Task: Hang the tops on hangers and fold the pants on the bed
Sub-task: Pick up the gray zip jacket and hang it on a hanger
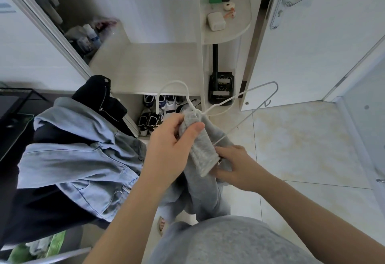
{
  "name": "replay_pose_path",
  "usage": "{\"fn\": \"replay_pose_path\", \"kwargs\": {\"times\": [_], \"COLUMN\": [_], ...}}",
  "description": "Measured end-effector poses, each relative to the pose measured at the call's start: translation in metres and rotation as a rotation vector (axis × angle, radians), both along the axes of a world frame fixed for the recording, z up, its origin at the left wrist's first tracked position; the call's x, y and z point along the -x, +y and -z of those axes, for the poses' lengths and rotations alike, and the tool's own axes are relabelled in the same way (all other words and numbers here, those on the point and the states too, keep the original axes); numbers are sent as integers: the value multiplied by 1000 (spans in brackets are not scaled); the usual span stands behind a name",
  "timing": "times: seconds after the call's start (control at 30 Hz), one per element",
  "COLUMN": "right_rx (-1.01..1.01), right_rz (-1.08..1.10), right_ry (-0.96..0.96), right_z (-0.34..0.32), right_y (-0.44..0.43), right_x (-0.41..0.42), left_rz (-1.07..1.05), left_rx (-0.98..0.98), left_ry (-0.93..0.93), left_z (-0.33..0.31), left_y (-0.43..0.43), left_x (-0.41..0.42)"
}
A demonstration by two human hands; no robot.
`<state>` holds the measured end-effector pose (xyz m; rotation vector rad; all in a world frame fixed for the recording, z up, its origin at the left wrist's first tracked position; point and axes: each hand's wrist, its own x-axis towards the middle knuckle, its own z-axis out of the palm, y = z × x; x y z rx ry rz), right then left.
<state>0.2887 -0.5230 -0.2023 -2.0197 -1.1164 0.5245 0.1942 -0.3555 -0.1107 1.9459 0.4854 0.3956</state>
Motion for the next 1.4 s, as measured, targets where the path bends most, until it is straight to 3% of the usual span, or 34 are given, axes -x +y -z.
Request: {"fn": "replay_pose_path", "kwargs": {"times": [0.13,0.3,0.53,0.7,0.83,1.03,1.4], "right_rx": [343,496,225,140,110,44,-3], "right_rz": [20,40,241,286,251,219,136], "right_ry": [18,-318,-750,-885,-858,-663,-606], "right_z": [25,38,37,28,11,-9,-9], "right_y": [-8,-18,-41,-49,-46,-41,-45], "right_x": [-21,-43,-59,-79,-87,-94,-113], "left_rz": [7,55,87,102,122,112,186], "left_rx": [-7,-26,-75,-107,-122,-81,-73], "left_ry": [-7,41,84,105,67,-54,-70], "left_z": [-3,-1,-4,-6,-7,-8,-18], "left_y": [6,15,38,54,56,62,65], "left_x": [3,6,14,20,24,33,25]}}
